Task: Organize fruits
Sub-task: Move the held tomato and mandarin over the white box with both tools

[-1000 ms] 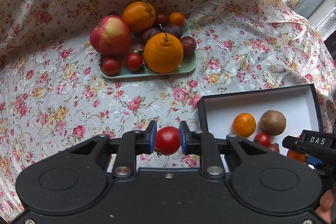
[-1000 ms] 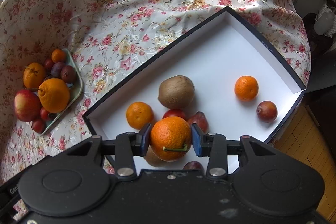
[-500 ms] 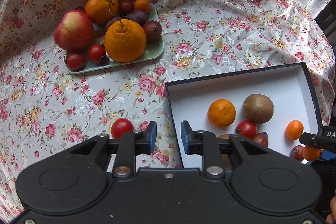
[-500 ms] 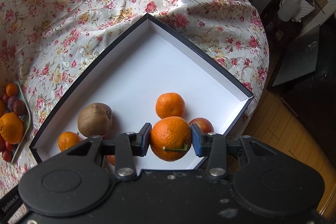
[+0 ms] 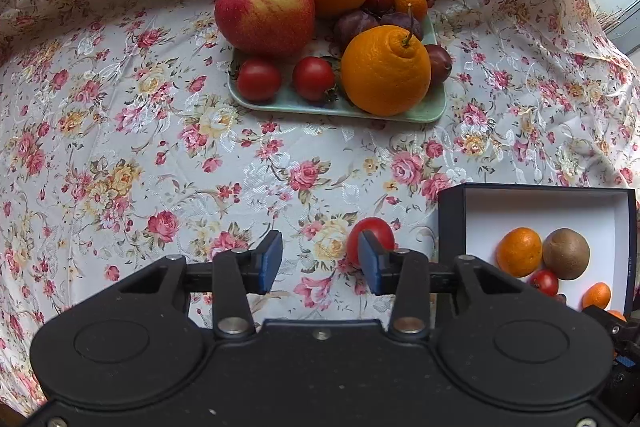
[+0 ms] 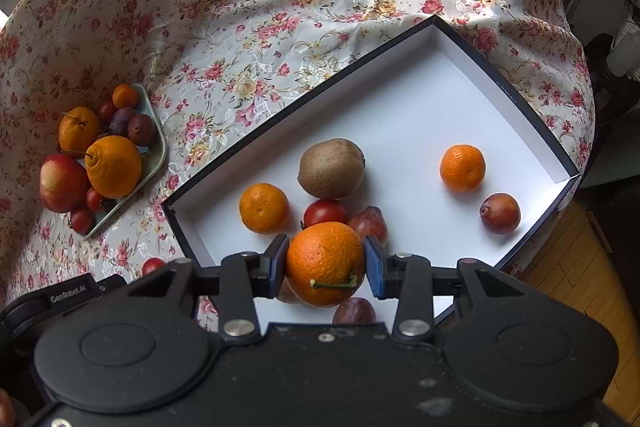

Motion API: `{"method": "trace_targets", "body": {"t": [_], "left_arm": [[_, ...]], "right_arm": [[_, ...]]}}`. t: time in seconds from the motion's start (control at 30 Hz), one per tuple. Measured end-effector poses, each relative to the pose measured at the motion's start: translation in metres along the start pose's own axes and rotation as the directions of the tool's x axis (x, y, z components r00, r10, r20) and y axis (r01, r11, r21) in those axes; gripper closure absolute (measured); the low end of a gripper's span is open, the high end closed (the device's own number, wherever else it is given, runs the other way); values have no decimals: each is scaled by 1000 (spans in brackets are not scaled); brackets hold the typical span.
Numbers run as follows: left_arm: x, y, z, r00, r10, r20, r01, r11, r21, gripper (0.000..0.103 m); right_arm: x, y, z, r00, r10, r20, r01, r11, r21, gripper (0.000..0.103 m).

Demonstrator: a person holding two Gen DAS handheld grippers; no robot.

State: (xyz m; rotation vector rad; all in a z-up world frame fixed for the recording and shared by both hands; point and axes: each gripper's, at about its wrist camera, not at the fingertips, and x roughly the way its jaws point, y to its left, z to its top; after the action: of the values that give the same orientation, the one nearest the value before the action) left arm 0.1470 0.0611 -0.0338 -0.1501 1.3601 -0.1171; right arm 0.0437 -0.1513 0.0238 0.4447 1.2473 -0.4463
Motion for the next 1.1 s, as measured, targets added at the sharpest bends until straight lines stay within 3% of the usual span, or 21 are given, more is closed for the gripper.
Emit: {"method": "trace_targets", "body": {"t": [0.33,0.57,0.73,0.83,0.87,1.1], "left_arm": [[20,-25,-4,1000,-9,-3,10,997,77,48],[35,-25,1,1000,-16,-17,17,999,35,47],[44,-28,0,1000,18,-6,-18,999,39,47],[46,-30,-1,1000,26,1,-26,999,35,51],[46,-33,-1,1000,21,12,-21,999,45,63],[36,-36,0,999,42,33,-42,999,12,62]], "right_arm": [[4,43,-12,998,48,-31,-50,997,-59,62],[11,39,-10,998,42,-45,-44,998,-49,62],[11,32,-8,998,39,-48,-40,999,-31,62],[12,28,-7,998,38,-49,-39,999,-24,62],[12,26,-7,998,37,-48,-38,999,-22,62],[10,6,0,999,30,-41,-30,999,17,62]]}}
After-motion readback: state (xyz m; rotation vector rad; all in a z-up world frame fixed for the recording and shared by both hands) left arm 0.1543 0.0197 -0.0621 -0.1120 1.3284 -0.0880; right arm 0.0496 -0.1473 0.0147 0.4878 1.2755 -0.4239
